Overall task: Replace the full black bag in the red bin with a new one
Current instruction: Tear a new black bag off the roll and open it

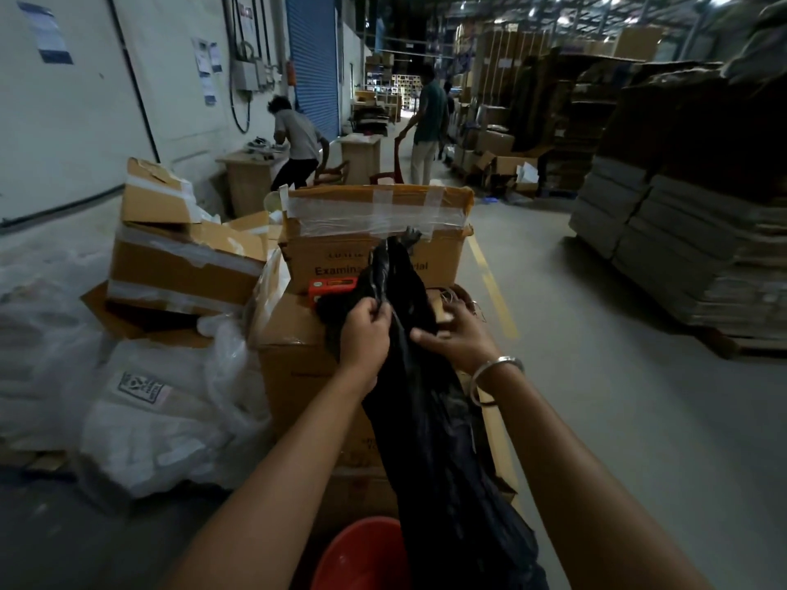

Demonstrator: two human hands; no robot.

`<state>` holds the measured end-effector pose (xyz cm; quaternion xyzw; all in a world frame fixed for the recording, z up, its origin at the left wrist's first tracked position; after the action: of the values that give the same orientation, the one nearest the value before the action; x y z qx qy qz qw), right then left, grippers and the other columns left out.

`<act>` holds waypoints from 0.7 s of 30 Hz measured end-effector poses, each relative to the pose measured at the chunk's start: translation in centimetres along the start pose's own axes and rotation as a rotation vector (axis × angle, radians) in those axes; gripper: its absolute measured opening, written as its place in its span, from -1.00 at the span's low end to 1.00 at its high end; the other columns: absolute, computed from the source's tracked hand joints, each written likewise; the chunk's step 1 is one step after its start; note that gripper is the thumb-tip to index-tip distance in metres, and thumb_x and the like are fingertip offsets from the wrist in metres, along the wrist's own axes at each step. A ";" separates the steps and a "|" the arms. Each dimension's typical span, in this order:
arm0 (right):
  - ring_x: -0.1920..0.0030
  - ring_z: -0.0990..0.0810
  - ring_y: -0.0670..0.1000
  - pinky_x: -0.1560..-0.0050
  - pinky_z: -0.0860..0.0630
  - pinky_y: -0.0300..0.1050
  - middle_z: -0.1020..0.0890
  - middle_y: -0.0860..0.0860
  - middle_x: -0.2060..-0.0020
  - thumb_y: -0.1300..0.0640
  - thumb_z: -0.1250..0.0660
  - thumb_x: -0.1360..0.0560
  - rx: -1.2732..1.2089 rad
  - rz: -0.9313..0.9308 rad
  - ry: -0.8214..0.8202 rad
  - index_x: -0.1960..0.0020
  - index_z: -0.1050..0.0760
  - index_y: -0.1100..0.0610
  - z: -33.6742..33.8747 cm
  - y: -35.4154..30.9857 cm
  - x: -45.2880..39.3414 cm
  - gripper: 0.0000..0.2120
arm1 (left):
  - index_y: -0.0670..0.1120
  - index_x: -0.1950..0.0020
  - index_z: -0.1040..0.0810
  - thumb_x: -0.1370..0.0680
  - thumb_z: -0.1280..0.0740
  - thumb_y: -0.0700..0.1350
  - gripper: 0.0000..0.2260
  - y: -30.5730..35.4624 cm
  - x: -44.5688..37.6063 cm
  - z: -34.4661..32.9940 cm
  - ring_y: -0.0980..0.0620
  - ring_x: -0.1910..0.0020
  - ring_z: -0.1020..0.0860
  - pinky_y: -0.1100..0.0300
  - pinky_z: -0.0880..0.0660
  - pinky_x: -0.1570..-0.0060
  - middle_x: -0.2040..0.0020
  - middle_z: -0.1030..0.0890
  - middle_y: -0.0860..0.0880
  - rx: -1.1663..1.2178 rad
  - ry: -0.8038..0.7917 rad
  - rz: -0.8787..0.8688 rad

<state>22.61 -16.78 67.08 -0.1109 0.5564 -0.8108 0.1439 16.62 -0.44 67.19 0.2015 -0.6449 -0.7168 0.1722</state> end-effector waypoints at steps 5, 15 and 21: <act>0.11 -0.64 0.04 -0.04 -0.62 0.10 -0.70 0.13 0.11 0.19 -0.40 -0.46 0.496 -0.136 0.016 0.07 -0.66 0.19 -0.1 6.1 -1.1 -0.90 | -0.09 0.17 -0.49 -0.65 -0.19 -0.08 -0.78 0.0 -1.8 5.1 -0.06 0.19 -0.46 0.10 -0.38 0.22 0.19 -0.49 -0.13 0.174 0.240 0.109; -0.03 -0.66 0.05 -0.01 -0.61 -0.10 -0.67 0.05 -0.03 -0.11 -0.36 -0.50 0.109 -0.013 -0.606 -0.08 -0.57 0.03 -11.4 0.8 6.6 -0.74 | -0.31 -0.26 -0.50 -0.58 -0.19 -0.23 -0.70 -3.4 -2.0 6.1 -0.13 0.03 -0.53 0.13 -0.45 0.28 -0.14 -0.58 -0.24 0.566 0.270 0.359; 0.10 -0.65 0.13 0.09 -0.63 -0.10 -0.67 0.25 -0.01 0.10 -0.34 -0.55 -0.428 -0.225 -0.118 -0.05 -0.59 0.30 -7.4 2.3 4.5 -0.75 | -0.11 -0.34 -0.43 -0.66 -0.11 0.06 -0.64 -2.9 -1.3 7.5 -0.13 -0.15 -0.55 -0.06 -0.43 -0.21 -0.20 -0.58 -0.12 0.551 0.079 0.345</act>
<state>16.11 -12.75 62.41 -0.2475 0.6903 -0.6775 0.0580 13.90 6.96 65.04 0.1559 -0.8323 -0.4670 0.2549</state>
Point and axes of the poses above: each hand's wrist, its own x-axis away from the middle knuckle, its own z-axis out of the back of the hand, y = z × x, the point moved 9 cm from there along -x, towards the middle knuckle
